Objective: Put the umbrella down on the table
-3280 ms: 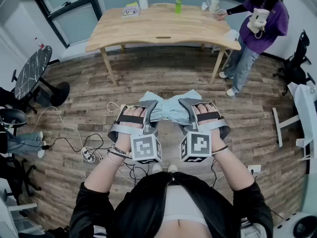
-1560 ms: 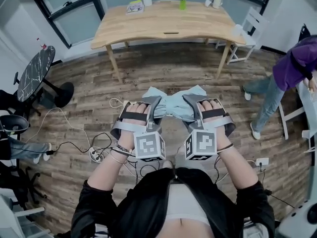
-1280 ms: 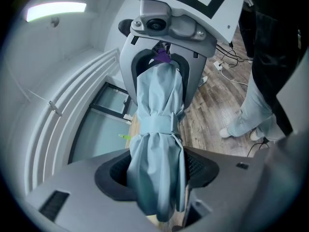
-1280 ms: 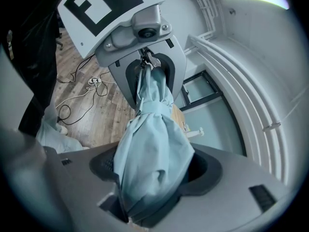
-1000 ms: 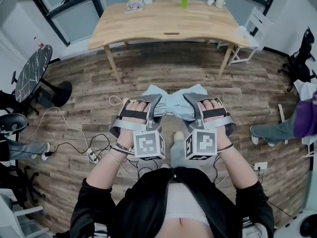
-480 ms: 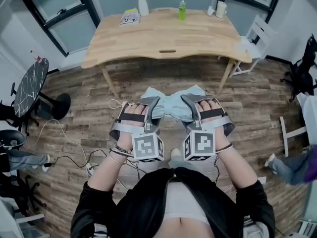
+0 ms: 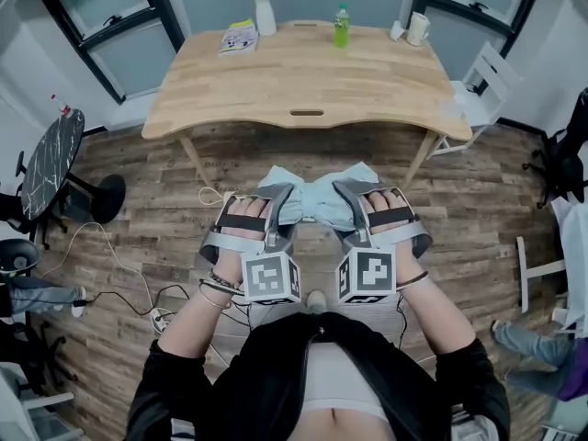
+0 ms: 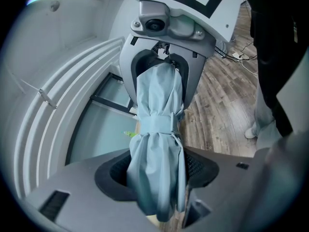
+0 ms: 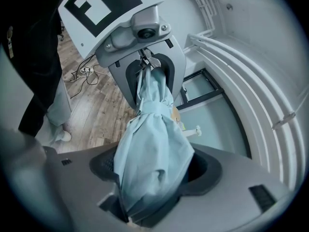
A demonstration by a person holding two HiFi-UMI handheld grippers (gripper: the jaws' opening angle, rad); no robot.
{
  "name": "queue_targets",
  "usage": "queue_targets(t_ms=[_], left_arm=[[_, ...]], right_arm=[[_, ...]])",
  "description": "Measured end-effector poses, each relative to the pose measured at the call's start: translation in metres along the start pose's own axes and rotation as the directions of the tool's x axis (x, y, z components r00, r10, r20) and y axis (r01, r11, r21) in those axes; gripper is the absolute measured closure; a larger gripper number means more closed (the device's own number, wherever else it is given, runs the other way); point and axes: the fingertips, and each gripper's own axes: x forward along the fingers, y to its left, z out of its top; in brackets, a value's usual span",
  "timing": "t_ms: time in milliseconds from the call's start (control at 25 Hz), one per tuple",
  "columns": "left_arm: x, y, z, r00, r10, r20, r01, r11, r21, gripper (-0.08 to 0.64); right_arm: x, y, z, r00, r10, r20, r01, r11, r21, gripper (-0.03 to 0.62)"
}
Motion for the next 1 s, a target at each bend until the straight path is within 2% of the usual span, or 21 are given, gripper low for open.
queue_targets(t_ms=[1000], left_arm=[[0.048,0.025,-0.013,1.000,0.013,-0.010,-0.014,1.000,-0.018,0.302]], right_arm=[[0.046,-0.027,-0.015,1.000,-0.001,0.016,0.001,1.000,-0.020,0.262]])
